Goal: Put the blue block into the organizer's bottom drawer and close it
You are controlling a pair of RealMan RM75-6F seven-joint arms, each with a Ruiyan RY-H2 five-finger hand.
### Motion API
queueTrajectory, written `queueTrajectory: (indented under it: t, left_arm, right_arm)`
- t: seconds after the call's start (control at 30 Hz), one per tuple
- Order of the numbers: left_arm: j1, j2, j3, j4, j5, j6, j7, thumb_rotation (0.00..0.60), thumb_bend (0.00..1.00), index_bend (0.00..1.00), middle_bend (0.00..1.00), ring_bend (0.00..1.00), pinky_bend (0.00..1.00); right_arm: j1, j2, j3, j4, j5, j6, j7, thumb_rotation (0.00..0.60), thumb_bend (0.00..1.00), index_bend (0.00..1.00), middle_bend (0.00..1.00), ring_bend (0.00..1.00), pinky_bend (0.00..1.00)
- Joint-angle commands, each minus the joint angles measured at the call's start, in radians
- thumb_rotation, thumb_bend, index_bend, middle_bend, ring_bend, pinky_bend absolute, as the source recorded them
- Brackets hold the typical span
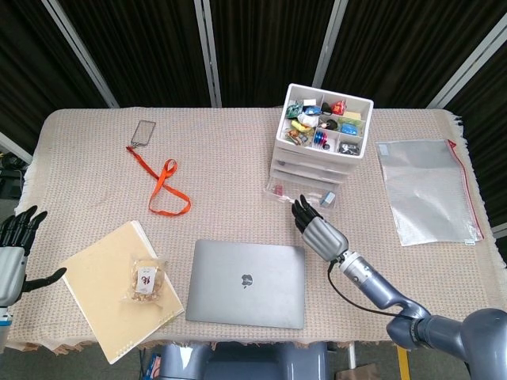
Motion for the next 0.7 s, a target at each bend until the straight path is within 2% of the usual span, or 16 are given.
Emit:
queueTrajectory:
  t: [0.03,0.43,0.7]
  left_arm:
    - [0.000,0.000,0.000,0.000,-0.001,-0.001,0.001,0.600,0.15,0.08,0.00,0.00,0.00]
    - [-0.002,0.003,-0.001,-0.005,-0.009,-0.010,-0.002,0.600,0.15,0.08,0.00,0.00,0.00]
    - [-0.002,0.004,-0.002,-0.010,-0.015,-0.013,0.001,0.600,0.15,0.08,0.00,0.00,0.00]
  right_arm:
    - [0.001,-0.009,0.005,0.017,-0.005,-0.012,-0.005,0.600,0.26,0.22,0.08,0.00,0.03]
    - [-0.015,-0.057,0.017,0.113,0.001,-0.054,-0.036,0.600,0.26,0.25,0.10,0.00,0.03]
    - [-0.020,-0.096,0.046,0.181,0.019,-0.069,-0.036,0.600,0.26,0.26,0.11,0.00,0.03]
